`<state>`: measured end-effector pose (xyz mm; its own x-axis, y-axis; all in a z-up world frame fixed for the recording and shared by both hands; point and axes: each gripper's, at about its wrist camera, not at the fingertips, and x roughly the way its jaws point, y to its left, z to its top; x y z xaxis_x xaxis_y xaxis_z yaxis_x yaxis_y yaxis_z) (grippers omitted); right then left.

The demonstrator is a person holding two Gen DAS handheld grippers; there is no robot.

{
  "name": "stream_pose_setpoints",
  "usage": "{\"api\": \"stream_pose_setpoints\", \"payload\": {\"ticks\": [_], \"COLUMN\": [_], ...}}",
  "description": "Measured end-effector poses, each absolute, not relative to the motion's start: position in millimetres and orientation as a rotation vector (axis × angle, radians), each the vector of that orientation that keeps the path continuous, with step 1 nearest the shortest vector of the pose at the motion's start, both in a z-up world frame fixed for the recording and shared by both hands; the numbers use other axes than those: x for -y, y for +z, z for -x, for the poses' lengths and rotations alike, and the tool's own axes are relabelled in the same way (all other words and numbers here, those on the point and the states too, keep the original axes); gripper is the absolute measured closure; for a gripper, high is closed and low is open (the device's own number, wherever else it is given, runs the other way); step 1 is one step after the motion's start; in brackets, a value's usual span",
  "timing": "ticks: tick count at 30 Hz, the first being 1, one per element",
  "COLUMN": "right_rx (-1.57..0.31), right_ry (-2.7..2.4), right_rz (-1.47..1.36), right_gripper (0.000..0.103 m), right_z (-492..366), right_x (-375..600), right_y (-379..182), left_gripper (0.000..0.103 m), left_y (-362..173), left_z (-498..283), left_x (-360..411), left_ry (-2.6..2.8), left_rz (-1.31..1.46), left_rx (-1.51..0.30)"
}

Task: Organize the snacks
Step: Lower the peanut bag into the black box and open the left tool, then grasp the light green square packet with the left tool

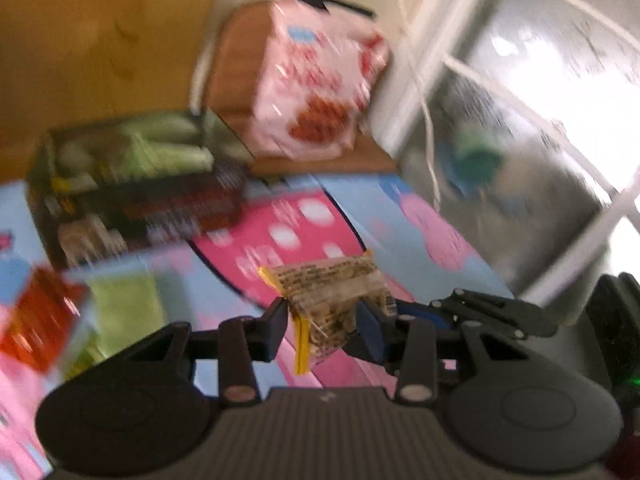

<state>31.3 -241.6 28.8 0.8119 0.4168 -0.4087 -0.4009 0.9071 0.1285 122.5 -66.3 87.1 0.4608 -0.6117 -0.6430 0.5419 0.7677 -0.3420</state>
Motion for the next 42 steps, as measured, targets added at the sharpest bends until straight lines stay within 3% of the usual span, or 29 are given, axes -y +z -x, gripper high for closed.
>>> {"api": "stream_pose_setpoints", "payload": {"ticks": [7, 16, 20, 23, 32, 34, 37, 38, 41, 42], "right_rx": [-0.363, -0.442, -0.428, -0.430, -0.543, -0.584, -0.586, -0.604, -0.658, -0.649], "right_ry": [0.463, 0.466, 0.486, 0.528, 0.625, 0.596, 0.532, 0.520, 0.533, 0.517], "right_rz": [0.012, 0.028, -0.050, -0.095, 0.012, 0.071, 0.164, 0.174, 0.122, 0.135], "right_gripper": [0.068, 0.060, 0.056, 0.055, 0.052, 0.048, 0.030, 0.031, 0.049, 0.059], "right_z": [-123.9, -218.5, -203.4, -179.2, -129.3, -133.8, -136.5, -137.6, -129.4, -122.7], "right_x": [203.9, 155.5, 170.0, 181.2, 142.9, 124.4, 110.5, 110.2, 125.8, 131.0], "right_y": [53.7, 33.2, 39.8, 41.6, 18.1, 9.5, -3.1, -6.1, -10.7, -11.2], "left_gripper": [0.061, 0.052, 0.052, 0.042, 0.042, 0.042, 0.044, 0.045, 0.047, 0.051], "left_y": [113.0, 78.5, 79.0, 82.3, 40.6, 30.4, 21.0, 18.8, 15.3, 14.5], "left_z": [-194.7, -273.2, -260.5, -237.5, -190.0, -187.1, -183.7, -181.7, -172.5, -170.7], "left_x": [34.1, 5.5, -20.1, -46.5, -81.0, -71.6, -49.7, -44.3, -27.1, -20.7], "left_ry": [-0.547, -0.277, -0.287, -0.270, -0.293, -0.311, -0.341, -0.353, -0.402, -0.417], "left_rz": [0.131, 0.088, 0.108, 0.140, 0.320, 0.323, 0.294, 0.286, 0.263, 0.255], "left_rx": [-0.719, -0.754, -0.733, -0.697, -0.829, -0.870, -0.903, -0.913, -0.928, -0.933]}}
